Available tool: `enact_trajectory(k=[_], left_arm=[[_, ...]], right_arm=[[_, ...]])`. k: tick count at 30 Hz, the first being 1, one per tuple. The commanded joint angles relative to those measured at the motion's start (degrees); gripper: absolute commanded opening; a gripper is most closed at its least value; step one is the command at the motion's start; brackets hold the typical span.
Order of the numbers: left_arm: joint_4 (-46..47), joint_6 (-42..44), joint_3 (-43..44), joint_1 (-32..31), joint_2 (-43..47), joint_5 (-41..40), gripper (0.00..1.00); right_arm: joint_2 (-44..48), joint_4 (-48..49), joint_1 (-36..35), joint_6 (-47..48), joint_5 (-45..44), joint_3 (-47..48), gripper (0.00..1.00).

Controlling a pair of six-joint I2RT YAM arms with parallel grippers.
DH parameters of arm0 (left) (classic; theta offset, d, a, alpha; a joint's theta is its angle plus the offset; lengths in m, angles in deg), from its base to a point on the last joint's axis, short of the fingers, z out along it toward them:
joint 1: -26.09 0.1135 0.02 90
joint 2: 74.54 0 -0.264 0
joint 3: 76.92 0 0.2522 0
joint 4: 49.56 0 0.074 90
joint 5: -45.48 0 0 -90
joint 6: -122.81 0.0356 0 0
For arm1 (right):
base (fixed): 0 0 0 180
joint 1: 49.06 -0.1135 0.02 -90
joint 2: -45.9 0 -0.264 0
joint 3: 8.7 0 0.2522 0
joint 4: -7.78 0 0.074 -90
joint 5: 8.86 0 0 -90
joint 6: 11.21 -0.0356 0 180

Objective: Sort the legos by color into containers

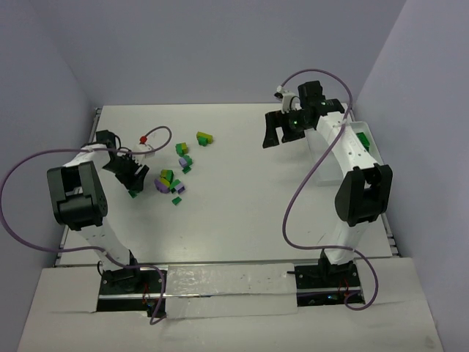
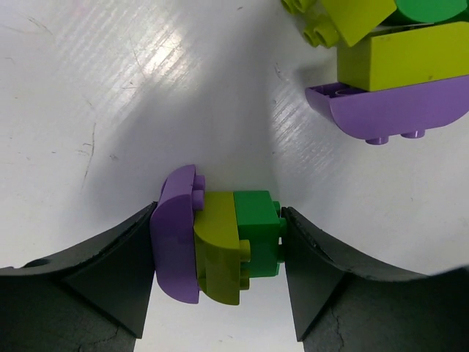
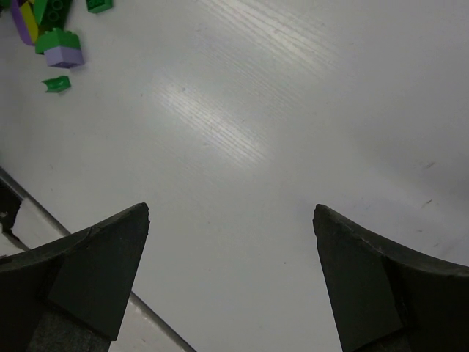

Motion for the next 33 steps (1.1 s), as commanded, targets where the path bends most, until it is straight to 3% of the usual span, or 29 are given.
enact_trajectory(k=[1,3,8,11,16,20,33], left_arm=[[-1.83,-0.71,3.25,-0.22,1.89,3.29,0.47],[-2.85,-0.94,4.58,-1.09,3.16,5.15,0.44],[-10.36,-0.07,11.39,-5.58,8.54,21.5,0.38],[-10.92,-0.66,11.32,-12.81,13.52,28.6,0.36],[1.67,-7.57,5.03,-24.28,22.86,25.03,0.35],[3.59,-9.61,4.92,-32.73,25.27,20.09,0.35],[3.36,-13.33,9.22,-42.7,24.72,10.23,0.33]], right_arm=[[5.55,7.25,-0.7,-6.13,6.1,-4.18,1.0],[6.9,10.73,-0.7,-10.06,8.6,-6.14,1.0],[12.5,25.3,-1.06,-21.2,17.78,-17.51,1.0],[14.29,31.56,-1.84,-25.78,22.71,-20.16,1.0],[14.55,33.93,-3.3,-29.59,26.55,-21.36,1.0],[14.99,34.59,-5.39,-30.96,25.52,-21.39,1.0],[11.18,35.09,-15.85,-33.45,23.96,-18.69,1.0]])
